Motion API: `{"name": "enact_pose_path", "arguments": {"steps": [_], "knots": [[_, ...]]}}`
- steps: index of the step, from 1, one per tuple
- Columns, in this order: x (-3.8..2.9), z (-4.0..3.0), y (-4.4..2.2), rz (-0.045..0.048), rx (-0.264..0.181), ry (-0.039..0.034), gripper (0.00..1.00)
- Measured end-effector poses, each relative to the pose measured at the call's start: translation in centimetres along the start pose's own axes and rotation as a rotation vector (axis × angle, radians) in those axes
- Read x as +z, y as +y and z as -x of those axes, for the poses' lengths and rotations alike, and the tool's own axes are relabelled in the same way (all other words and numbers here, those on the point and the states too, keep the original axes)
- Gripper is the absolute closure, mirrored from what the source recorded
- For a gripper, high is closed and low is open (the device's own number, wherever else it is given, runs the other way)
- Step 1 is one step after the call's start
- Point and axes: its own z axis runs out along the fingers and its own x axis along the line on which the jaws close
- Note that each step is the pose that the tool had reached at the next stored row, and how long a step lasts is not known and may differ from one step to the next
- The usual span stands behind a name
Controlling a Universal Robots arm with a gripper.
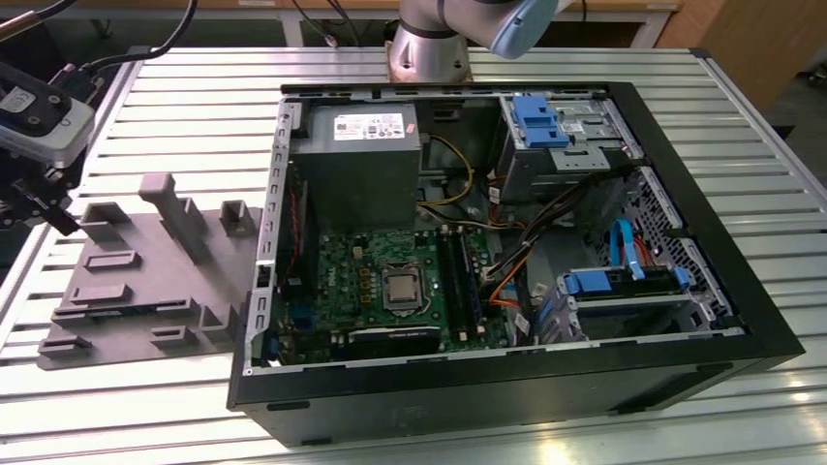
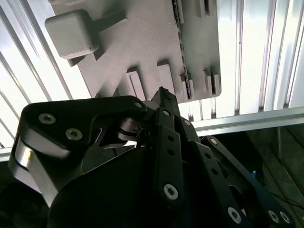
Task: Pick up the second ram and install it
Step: 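Pick up the second ram and move it above second insertion slot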
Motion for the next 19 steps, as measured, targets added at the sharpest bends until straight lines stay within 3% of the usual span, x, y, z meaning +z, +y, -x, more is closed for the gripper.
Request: {"name": "enact_pose_path", "arguments": {"steps": [19], "knots": [[0.01,0.0,0.0,0.0055,-0.177,0.0106,0.89]]}}
